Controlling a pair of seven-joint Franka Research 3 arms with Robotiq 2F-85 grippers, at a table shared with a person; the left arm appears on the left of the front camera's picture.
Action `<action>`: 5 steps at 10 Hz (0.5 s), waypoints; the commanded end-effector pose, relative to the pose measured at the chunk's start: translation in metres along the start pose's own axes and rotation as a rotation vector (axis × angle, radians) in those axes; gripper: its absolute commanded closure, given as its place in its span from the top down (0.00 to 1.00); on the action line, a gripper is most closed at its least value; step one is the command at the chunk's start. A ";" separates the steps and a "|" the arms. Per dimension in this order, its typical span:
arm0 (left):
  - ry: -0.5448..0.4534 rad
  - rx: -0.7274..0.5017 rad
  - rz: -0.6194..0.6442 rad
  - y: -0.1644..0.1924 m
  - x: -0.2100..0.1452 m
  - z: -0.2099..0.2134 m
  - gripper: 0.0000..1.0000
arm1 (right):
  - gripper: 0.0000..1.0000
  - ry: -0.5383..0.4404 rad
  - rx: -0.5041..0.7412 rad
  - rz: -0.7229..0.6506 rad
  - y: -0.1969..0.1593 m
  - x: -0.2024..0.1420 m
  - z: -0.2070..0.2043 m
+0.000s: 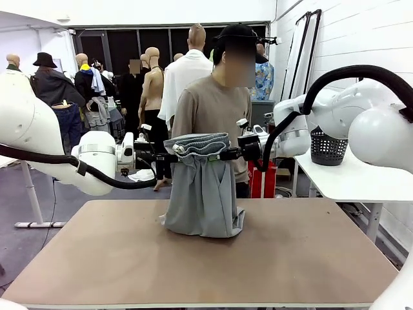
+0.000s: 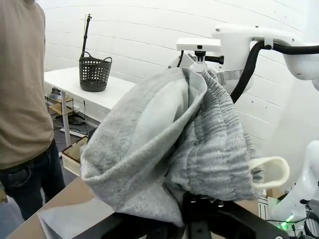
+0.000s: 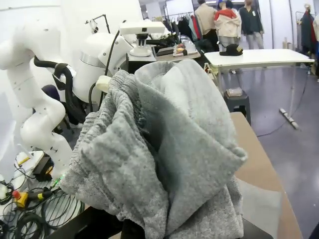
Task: Fold the training pants.
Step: Fold the Training pants in half.
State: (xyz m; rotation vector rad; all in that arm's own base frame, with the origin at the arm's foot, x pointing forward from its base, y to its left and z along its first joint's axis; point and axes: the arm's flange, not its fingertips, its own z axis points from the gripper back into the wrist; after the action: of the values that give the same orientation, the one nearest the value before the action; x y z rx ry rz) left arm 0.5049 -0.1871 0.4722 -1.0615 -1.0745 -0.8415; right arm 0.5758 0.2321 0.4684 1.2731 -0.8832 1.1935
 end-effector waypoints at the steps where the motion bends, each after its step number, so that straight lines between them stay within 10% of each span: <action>1: 0.000 0.000 0.000 0.000 0.000 0.000 0.00 | 0.00 -0.031 -0.019 -0.030 -0.004 -0.002 0.001; 5: 0.071 0.033 0.206 -0.009 -0.040 0.008 0.00 | 0.00 -0.117 -0.042 -0.199 0.006 -0.048 -0.005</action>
State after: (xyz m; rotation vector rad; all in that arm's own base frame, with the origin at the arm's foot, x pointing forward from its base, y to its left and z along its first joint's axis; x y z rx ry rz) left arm 0.4929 -0.1809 0.4380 -1.0810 -0.9569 -0.7316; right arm 0.5674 0.2253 0.4226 1.3444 -0.8321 1.0274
